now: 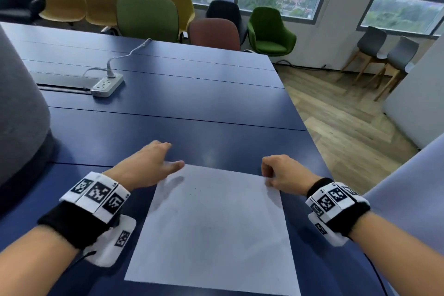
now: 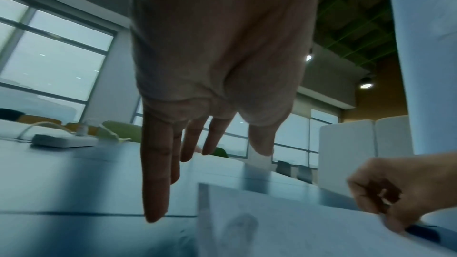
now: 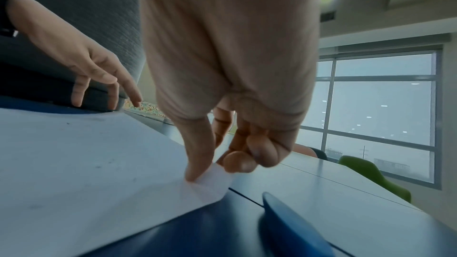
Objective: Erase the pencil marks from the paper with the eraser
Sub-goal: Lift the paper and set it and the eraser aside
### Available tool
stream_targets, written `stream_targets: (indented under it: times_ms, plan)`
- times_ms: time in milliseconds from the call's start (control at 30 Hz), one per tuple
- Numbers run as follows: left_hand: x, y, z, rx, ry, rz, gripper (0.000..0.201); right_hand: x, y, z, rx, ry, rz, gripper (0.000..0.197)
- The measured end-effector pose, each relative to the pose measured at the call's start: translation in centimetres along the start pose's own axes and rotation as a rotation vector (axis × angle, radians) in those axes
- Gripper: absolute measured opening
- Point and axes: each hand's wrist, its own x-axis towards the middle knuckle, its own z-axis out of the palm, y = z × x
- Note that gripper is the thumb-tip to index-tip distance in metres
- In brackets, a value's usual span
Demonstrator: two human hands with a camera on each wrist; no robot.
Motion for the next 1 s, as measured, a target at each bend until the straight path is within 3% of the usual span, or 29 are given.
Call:
stream_targets:
  times_ms: [133, 200, 267, 400, 567, 700, 867, 1000]
  plan:
    - [0.1, -2.5, 0.3, -0.101, 0.028, -0.145, 0.054, 0.2, -0.1, 0.0, 0.002, 0.084, 0.004, 0.018]
    - [0.2, -2.9, 0.5, -0.189, 0.06, -0.156, 0.031, 0.3, -0.3, -0.5, 0.017, 0.154, -0.002, 0.018]
    - [0.2, -3.1, 0.5, -0.232, 0.075, -0.149, 0.024, 0.3, -0.4, -1.3, 0.046, 0.206, -0.015, 0.02]
    - [0.0, -3.1, 0.1, -0.397, 0.12, -0.151, 0.024, -0.1, -0.7, -3.3, 0.089, 0.305, -0.082, 0.027]
    - [-1.4, -2.1, -1.9, -0.566, 0.293, -0.057, 0.031, -1.7, -2.0, -6.9, 0.195, 0.404, -0.147, 0.024]
    - [-3.8, -0.8, -4.3, -0.551, 0.472, 0.026, 0.026, -3.6, -4.1, -10.0, 0.229, 0.526, -0.189, 0.023]
    - [-6.6, 0.0, -7.4, -0.684, 0.665, 0.142, 0.046, -6.3, -6.2, -13.2, 0.226, 0.688, -0.293, 0.017]
    - [-7.3, -0.1, -7.1, -0.661, 0.673, 0.156, 0.05, -6.4, -6.3, -12.3, 0.202, 0.669, -0.305, 0.016]
